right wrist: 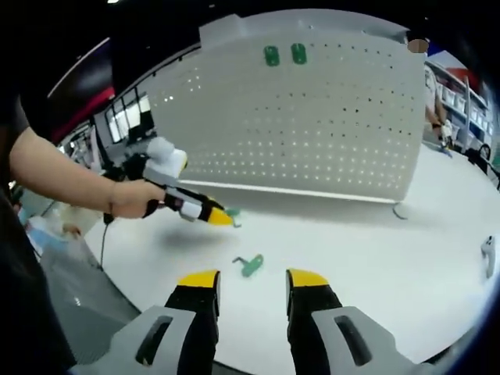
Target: Insert the hook assembly into the mounting plate slot until the hook locks in place.
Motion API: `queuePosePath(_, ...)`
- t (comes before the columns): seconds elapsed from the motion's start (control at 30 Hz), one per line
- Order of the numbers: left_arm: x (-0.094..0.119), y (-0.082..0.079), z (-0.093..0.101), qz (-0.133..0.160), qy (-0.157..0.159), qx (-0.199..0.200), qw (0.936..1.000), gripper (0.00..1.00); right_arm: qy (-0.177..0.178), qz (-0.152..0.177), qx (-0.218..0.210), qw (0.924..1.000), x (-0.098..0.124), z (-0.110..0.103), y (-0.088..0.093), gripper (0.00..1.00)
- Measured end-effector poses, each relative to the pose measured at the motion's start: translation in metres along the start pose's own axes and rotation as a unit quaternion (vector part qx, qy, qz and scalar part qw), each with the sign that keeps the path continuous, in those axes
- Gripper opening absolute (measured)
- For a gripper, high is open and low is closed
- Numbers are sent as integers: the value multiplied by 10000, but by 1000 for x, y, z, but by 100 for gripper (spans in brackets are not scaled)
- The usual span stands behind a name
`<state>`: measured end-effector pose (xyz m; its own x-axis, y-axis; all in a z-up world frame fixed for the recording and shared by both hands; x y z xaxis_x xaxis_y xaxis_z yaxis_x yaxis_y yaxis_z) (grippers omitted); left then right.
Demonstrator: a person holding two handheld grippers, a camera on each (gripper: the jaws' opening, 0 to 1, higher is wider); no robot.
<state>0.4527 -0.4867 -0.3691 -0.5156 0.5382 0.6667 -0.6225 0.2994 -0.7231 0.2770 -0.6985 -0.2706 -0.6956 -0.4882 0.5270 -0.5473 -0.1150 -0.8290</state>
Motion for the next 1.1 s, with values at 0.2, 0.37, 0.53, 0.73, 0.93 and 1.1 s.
queuePosePath(0.2, -2, 0, 1, -126, -13, -300, 9995, 34, 104, 6, -85, 9999, 2, 6, 2, 32)
queuePosePath(0.37, -6, -1, -2, -167, -85, -598, 9980, 26, 164, -4, -131, 9998, 4, 9, 4, 32)
queuePosePath(0.53, -10, -2, -5, -273, -212, -667, 9972, 16, 186, -55, -122, 9997, 6, 12, 7, 31)
queuePosePath(0.73, -11, -2, -6, -302, -261, -789, 9961, 8, 220, -66, -127, 9997, 6, 15, 8, 31)
queuePosePath(0.93, -10, -3, -7, -306, -166, -763, 9965, 4, 193, -56, -98, 9997, 3, 13, 6, 31)
queuePosePath(1.1, -5, -3, -5, -318, -112, -790, 9963, 3, 178, -90, -52, 9998, 2, 11, 8, 31)
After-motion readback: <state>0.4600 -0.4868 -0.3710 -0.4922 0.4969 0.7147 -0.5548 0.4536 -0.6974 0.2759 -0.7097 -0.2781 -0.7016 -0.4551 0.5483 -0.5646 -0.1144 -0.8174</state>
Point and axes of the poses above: the point that each gripper's makers call its tool centre point, and the gripper's own axes: x roughly backward along the fingers, z roughly to its right, y roughly out of its underside, the point moved 7 cm from there along x, roughly backward along the fingers, and after that the axes turned 7 degrees about -y, right-handed, at the moved point
